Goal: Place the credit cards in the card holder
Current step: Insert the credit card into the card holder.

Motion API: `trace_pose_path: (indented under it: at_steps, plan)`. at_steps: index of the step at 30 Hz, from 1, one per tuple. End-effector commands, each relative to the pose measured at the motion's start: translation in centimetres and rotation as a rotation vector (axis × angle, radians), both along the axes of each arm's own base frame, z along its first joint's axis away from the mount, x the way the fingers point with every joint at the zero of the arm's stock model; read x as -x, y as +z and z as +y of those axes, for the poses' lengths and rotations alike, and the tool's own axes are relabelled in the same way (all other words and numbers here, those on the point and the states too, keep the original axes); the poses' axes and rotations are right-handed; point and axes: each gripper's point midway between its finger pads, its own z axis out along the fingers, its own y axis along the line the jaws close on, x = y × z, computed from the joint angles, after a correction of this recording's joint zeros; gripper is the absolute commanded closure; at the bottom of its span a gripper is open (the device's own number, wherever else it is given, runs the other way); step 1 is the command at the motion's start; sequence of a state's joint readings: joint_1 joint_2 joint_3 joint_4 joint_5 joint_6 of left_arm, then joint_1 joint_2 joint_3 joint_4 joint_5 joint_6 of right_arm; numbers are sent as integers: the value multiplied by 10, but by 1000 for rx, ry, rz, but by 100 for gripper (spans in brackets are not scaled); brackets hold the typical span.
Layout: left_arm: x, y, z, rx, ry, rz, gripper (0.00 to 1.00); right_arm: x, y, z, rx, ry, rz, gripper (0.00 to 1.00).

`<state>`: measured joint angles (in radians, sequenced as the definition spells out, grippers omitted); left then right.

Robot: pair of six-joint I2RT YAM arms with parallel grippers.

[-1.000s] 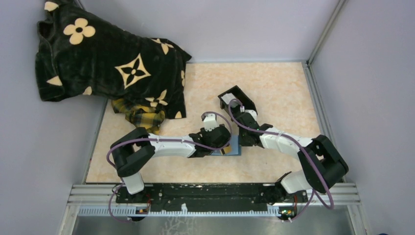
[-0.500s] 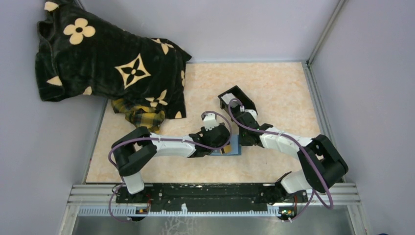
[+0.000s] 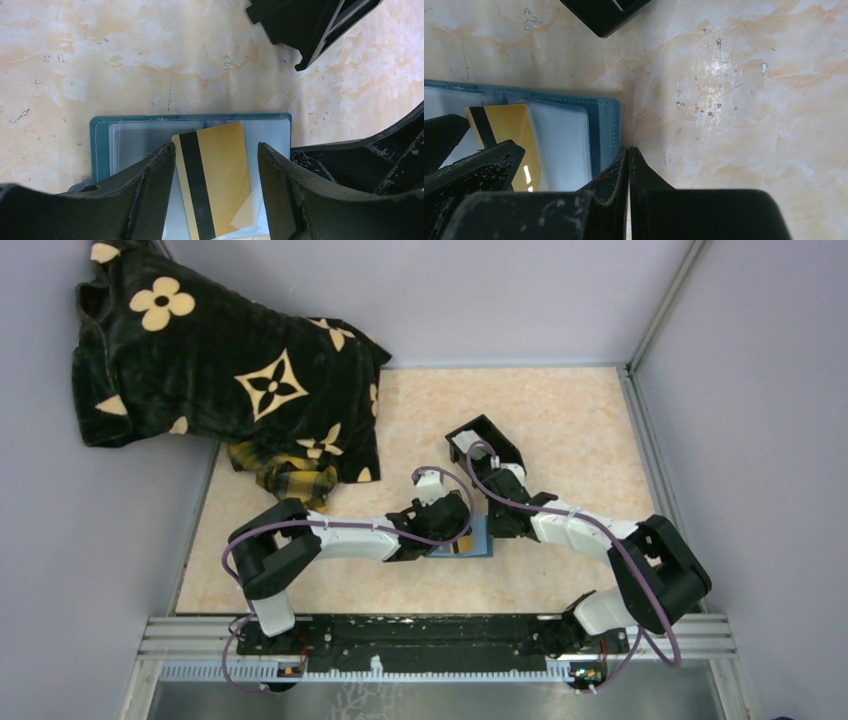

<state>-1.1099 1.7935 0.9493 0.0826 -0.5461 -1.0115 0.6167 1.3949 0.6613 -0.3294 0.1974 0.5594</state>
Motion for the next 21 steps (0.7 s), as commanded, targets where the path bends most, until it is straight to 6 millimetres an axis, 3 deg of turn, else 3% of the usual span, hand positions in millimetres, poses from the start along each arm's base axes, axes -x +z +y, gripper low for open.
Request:
trace_pose_path:
  at_steps: [1,21]
  plan:
    - [3,-7,-1,-9,-25,14,32,-5,-2,1,-5,-3,-3,100]
    - [-1,11,-17,27,-47,-9,32,-6,-1,2,-8,1,-2,100]
